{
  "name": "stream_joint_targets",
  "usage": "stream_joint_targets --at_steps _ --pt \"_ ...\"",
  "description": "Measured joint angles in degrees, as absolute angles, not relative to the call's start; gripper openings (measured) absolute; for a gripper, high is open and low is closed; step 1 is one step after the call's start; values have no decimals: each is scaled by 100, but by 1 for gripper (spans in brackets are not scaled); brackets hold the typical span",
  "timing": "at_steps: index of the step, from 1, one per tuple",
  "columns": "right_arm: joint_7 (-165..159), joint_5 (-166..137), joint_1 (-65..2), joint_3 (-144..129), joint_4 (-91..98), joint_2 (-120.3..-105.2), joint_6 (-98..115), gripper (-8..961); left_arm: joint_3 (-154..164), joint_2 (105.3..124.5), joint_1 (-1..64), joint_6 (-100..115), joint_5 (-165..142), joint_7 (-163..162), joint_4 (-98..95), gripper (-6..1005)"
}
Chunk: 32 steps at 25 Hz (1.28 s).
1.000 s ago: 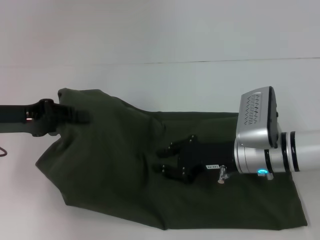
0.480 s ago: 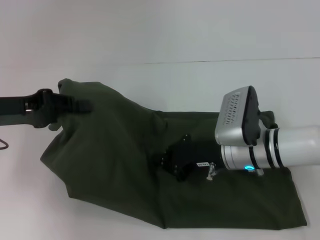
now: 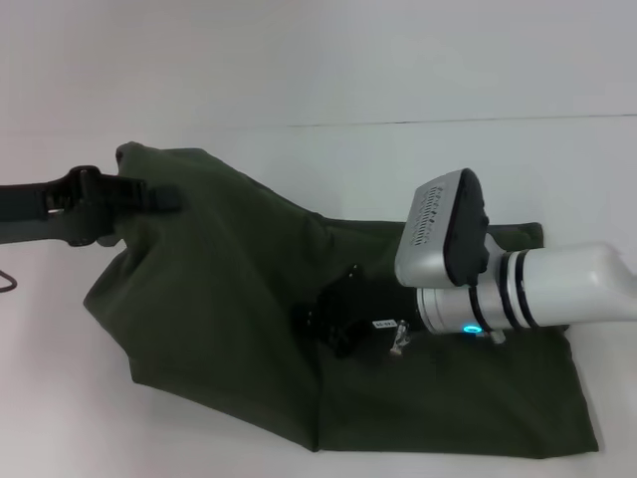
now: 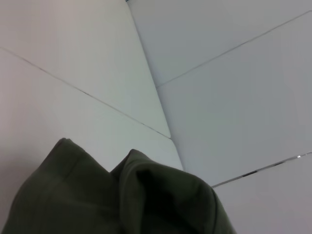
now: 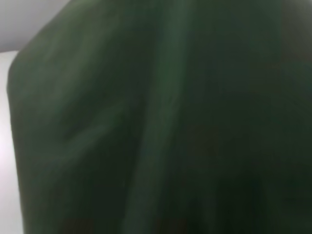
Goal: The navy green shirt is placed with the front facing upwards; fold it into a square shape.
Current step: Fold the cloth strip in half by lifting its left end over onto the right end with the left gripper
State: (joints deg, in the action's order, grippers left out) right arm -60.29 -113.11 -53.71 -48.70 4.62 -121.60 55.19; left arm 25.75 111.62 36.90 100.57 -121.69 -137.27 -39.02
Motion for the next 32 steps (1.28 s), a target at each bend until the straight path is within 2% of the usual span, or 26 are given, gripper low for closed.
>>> stream_joint_targets --at_steps 32 --pt "-4076 -11364 -6283 -3133 -1068 -12163 5169 -2 2117 11124 3560 10661 -11697 -13512 -3683 132"
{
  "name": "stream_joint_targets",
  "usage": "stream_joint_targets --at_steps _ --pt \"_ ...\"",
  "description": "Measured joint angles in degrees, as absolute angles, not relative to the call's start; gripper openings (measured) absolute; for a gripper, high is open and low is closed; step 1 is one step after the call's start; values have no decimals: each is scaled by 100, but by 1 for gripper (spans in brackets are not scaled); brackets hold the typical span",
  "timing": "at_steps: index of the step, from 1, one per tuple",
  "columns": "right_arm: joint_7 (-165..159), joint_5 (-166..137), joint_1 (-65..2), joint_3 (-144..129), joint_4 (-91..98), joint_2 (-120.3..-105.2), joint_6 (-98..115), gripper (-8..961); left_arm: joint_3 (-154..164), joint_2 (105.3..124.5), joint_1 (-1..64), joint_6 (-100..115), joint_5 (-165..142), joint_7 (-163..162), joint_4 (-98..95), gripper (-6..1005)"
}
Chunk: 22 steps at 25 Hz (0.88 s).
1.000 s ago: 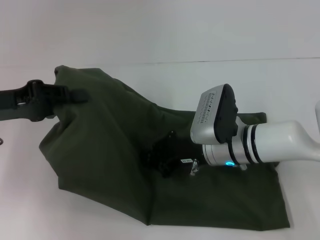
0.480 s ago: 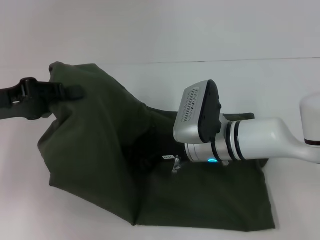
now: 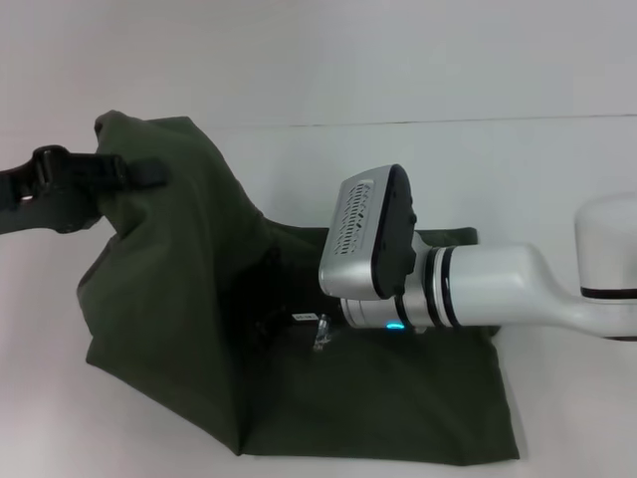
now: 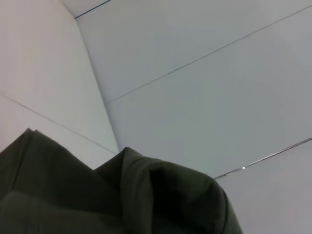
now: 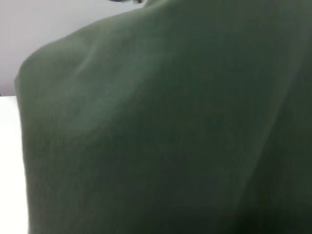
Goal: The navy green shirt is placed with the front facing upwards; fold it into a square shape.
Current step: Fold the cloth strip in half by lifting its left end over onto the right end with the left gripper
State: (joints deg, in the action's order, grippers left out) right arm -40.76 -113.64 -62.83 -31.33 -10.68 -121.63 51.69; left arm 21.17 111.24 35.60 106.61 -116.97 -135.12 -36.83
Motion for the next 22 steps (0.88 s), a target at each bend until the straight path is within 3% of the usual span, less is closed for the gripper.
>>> stream_joint_targets --at_steps 22 --pt "-3352 -11391 -6367 -2562 -1297 -12163 5564 2 1903 11118 3532 10914 -11513 -13443 -3668 132"
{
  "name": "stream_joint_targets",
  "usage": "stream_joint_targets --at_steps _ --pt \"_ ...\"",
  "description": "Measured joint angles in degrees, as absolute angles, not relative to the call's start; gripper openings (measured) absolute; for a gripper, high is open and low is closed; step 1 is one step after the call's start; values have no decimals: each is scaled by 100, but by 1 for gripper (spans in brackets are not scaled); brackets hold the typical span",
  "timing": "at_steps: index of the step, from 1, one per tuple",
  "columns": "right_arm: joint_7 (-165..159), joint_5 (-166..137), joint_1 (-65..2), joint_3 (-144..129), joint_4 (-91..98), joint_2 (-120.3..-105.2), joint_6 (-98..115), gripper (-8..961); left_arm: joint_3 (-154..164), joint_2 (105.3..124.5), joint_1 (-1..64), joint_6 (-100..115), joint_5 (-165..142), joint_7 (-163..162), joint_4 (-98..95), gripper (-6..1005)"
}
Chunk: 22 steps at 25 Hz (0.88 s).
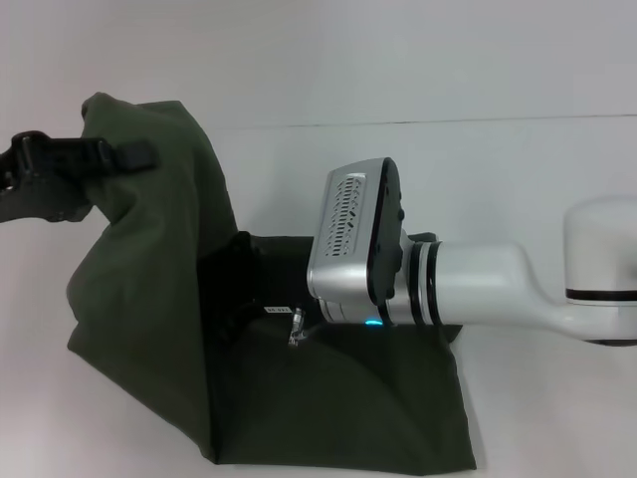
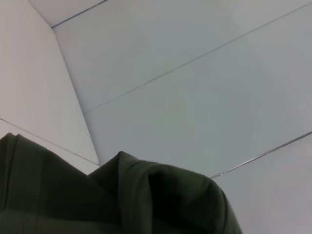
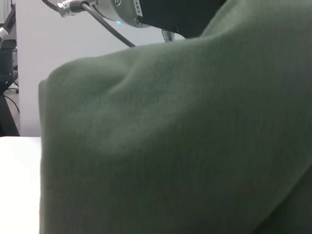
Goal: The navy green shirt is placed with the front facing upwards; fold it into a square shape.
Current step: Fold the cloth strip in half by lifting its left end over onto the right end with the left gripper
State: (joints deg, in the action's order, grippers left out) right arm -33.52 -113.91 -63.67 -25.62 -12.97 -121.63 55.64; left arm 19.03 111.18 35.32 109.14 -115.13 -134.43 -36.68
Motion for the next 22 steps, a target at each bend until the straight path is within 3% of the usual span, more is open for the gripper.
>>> stream_joint_targets --at_steps 10,20,22 --pt "-3384 -11381 -5782 -2495 -1168 -12096 5477 6 1937 11189 3469 10593 -11514 -13281 -3404 131" --pt "-3398 -11342 -4342 -1561 -460 -12020 6647 10 1949 11391 3465 10424 -11537 -13140 -3173 131" --pt "-3399 -11336 -4092 -1302 -312 -12015 6940 64 1950 11449 3469 10354 -11525 -13076 -3083 131"
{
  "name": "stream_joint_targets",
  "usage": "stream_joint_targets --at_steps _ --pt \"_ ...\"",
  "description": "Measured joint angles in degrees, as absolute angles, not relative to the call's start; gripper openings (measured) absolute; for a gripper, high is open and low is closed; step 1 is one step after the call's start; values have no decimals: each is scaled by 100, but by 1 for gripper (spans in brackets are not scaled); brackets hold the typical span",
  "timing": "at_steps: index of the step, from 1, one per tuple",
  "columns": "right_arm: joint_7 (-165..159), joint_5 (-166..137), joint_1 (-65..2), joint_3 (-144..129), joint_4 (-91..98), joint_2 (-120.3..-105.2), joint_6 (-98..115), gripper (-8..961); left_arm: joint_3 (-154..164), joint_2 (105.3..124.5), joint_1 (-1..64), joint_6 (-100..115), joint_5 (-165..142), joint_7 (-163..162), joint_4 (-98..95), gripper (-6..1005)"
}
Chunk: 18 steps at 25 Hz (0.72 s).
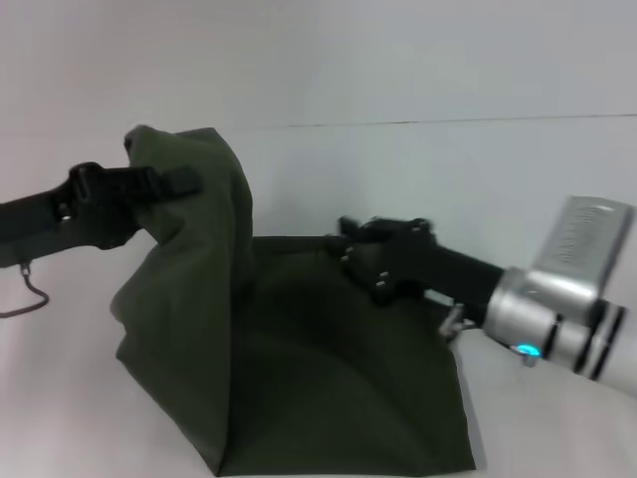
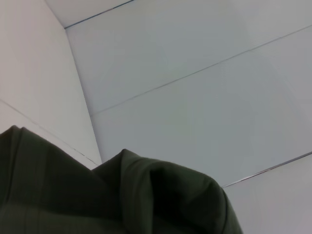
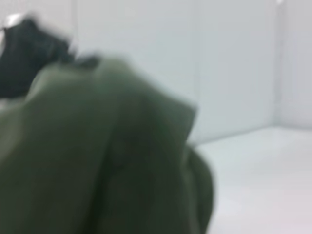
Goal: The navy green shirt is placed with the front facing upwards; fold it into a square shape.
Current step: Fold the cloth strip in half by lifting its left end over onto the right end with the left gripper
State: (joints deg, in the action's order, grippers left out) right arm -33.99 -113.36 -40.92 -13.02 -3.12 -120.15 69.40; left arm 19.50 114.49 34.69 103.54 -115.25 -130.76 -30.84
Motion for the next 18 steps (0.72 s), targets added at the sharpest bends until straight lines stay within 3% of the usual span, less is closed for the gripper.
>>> stream_joint_targets --at_steps 4,6,12,18 --pt "-3400 -11331 -3695 -863 -71 -12007 7382 173 1952 11603 3498 10239 -11519 -12958 -2965 132" --pt "-3400 -11330 -3558 -689 -22 -11989 7539 389 1952 11695 3517 10191 -11518 -12907 -2940 132" --pt "-3410 -11328 -3335 -470 95 -11978 7721 498 1951 12013 3542 10097 -11513 -12777 -2917 132" --pt "-3410 -11329 -3252 -396 112 -11985 7748 515 1943 12289 3585 10018 -11506 -12503 -2710 131"
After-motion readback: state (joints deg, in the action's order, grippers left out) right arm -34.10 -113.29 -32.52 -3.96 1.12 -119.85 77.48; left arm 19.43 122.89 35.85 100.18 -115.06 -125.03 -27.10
